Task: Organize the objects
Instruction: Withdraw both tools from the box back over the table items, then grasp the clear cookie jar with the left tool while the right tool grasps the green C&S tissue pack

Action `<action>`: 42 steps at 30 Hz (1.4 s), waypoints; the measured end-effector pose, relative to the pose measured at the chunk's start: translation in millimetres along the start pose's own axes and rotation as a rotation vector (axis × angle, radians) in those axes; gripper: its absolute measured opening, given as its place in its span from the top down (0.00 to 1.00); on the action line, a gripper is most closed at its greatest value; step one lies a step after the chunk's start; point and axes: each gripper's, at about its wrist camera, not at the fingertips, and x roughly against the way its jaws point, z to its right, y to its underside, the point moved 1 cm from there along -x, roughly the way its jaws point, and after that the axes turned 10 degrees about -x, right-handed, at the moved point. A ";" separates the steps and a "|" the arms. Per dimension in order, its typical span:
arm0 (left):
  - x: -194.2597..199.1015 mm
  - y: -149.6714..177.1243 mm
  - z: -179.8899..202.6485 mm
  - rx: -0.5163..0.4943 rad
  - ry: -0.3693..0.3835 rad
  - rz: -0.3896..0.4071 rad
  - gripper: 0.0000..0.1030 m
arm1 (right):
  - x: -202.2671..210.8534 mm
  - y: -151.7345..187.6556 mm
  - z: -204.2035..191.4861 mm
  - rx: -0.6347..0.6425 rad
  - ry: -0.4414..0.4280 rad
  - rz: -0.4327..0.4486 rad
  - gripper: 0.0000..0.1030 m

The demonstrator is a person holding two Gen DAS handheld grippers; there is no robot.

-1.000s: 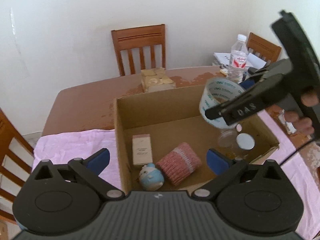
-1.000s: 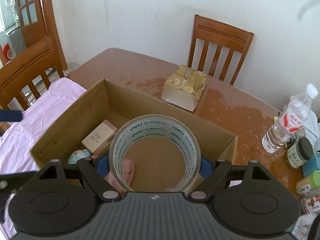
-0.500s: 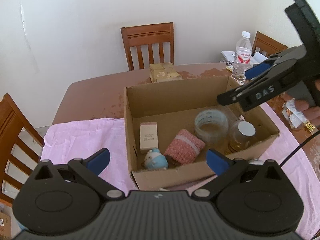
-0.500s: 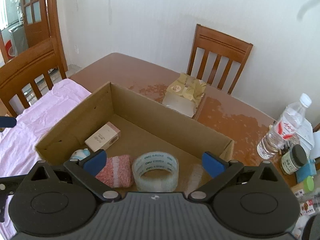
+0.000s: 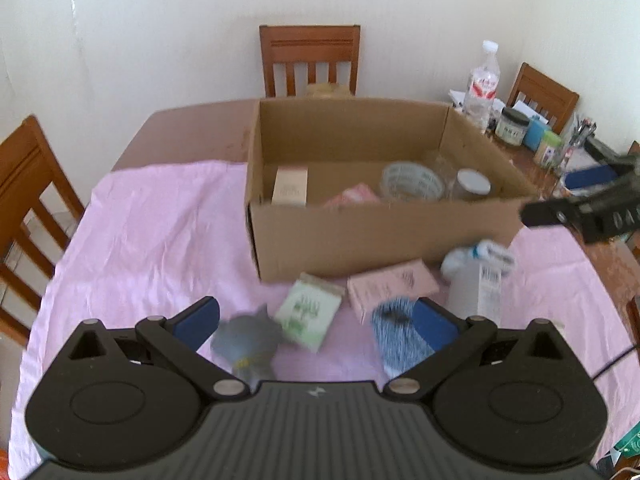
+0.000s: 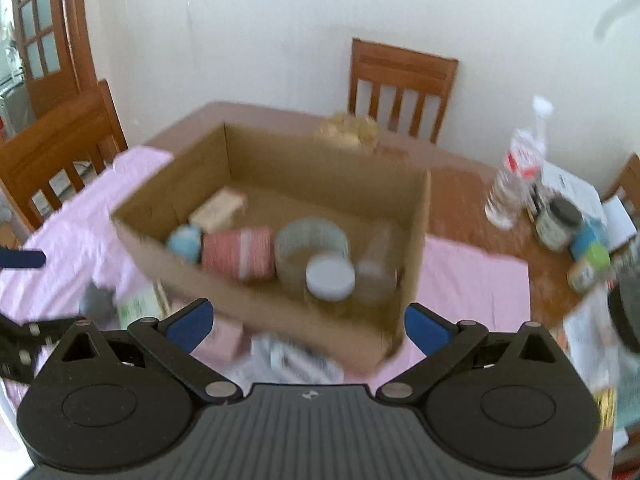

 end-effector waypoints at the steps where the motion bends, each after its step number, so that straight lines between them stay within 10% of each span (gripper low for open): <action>1: -0.5 4.9 1.3 0.000 -0.006 -0.004 0.01 | 0.6 9.2 2.3 -0.008 0.009 -0.008 0.00; 24: 19.2 57.4 24.0 -0.017 0.123 -0.008 0.01 | 4.3 150.4 30.2 -0.104 0.170 -0.194 0.00; 42: 14.9 91.3 120.9 -0.002 0.004 -0.124 0.01 | -14.3 156.8 61.9 0.194 -0.060 -0.244 0.00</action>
